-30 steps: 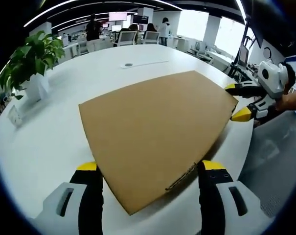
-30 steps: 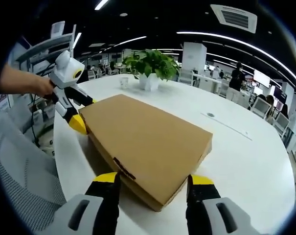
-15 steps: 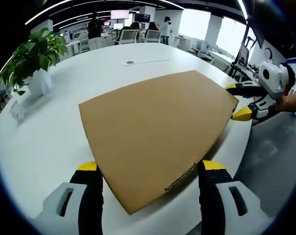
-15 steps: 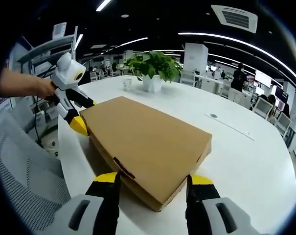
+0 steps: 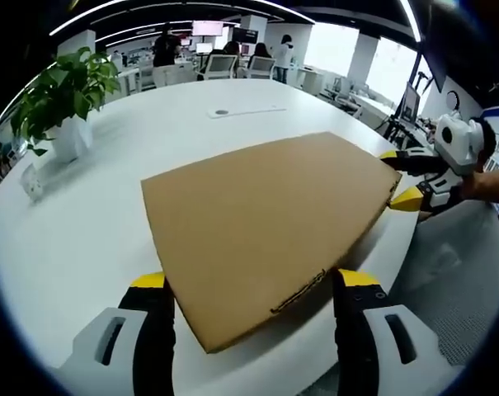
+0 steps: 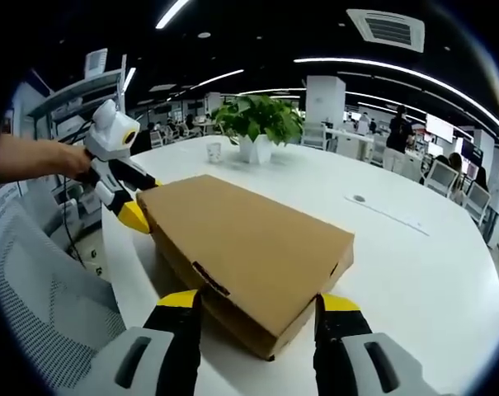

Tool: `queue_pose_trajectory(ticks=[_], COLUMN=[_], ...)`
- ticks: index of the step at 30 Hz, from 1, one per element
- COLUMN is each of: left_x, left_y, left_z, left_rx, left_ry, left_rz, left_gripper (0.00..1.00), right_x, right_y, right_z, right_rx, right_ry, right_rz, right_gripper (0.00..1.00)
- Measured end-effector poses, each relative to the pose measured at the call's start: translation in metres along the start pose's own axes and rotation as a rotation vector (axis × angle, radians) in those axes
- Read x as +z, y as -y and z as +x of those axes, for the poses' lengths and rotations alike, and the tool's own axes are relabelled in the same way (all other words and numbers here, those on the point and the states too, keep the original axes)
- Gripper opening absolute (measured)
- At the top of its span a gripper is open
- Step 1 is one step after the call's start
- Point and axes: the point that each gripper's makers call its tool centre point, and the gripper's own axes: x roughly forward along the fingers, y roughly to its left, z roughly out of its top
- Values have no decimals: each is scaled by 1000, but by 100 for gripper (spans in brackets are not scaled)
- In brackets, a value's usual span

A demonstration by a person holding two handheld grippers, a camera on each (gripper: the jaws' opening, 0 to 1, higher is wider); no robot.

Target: Operate the shoe box by opening the lid, removing the specified soft item, and placing it in the target area until the item is outside and the box remains undamaged.

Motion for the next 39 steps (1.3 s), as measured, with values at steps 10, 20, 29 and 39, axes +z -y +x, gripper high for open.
queue_pose_trajectory(ticks=[10,20,29,39], left_x=[7,20,33,55], left_y=[2,-1,-5,-16], left_z=[-9,-20,-27,-31], left_rx=[0,20,36,95], left_ry=[-2,-6,51,145], left_rz=[22,60,47,35], left_gripper=[81,75,73,67], right_x=[15,29,41,60], right_y=[0,4,14,25], right_z=[-7,-12,-15,-15], right_rx=[11,7,-12,-39], right_ry=[33,58,75,116], right_rz=[7,-43,-80,-92], right_gripper=[54,54,46,40])
